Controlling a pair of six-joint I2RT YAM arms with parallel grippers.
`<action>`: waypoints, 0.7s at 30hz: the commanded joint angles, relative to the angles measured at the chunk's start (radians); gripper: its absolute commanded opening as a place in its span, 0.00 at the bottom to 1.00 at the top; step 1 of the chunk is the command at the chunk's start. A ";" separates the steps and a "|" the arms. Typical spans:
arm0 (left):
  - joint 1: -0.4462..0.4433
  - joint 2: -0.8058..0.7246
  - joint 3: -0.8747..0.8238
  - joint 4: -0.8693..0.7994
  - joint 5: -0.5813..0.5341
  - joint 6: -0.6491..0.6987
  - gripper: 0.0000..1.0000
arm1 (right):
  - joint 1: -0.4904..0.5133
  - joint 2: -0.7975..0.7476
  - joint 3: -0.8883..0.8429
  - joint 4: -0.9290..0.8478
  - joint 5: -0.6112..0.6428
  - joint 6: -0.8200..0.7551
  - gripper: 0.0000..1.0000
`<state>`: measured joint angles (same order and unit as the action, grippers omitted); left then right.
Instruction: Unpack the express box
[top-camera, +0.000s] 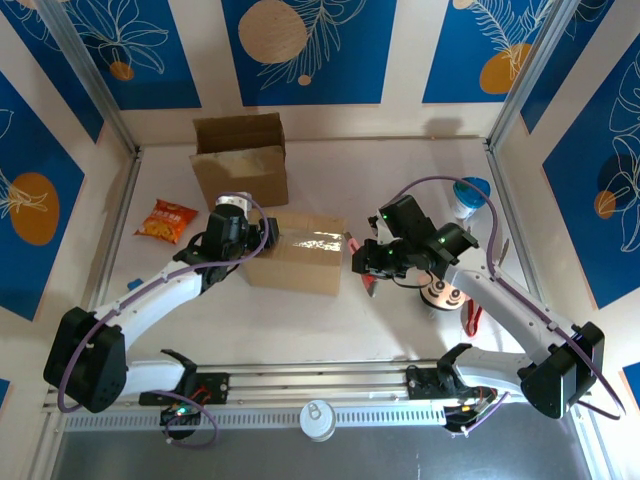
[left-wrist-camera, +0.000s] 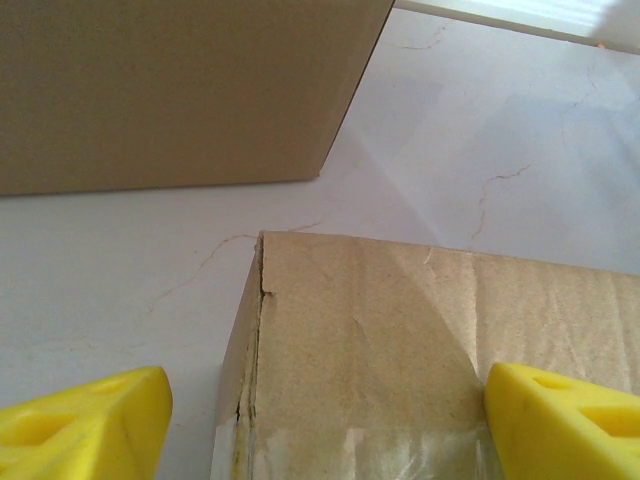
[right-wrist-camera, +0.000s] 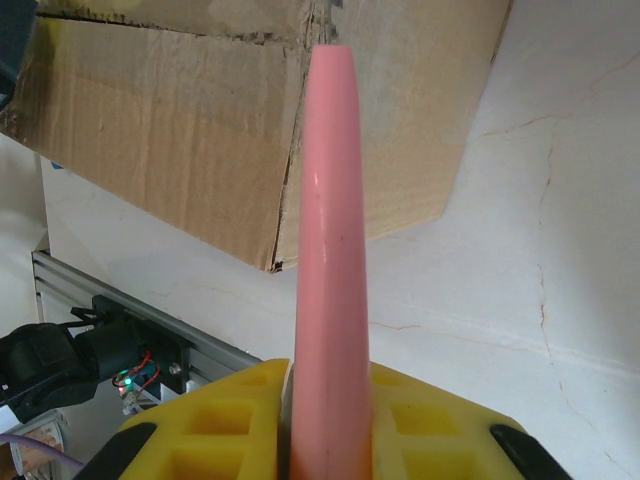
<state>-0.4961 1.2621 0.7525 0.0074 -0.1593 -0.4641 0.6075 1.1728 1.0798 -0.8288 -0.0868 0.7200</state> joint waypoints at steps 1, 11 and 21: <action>-0.007 0.039 -0.048 -0.159 -0.048 0.028 0.81 | 0.003 0.017 -0.011 0.002 -0.017 0.008 0.00; -0.007 0.059 -0.054 -0.151 -0.049 0.023 0.81 | 0.024 -0.002 -0.049 0.000 -0.042 0.031 0.00; -0.007 0.075 -0.056 -0.151 -0.054 0.018 0.81 | 0.081 -0.021 -0.076 -0.004 -0.046 0.075 0.00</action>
<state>-0.4961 1.2739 0.7525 0.0151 -0.1726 -0.4641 0.6533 1.1595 1.0317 -0.7692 -0.0772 0.7670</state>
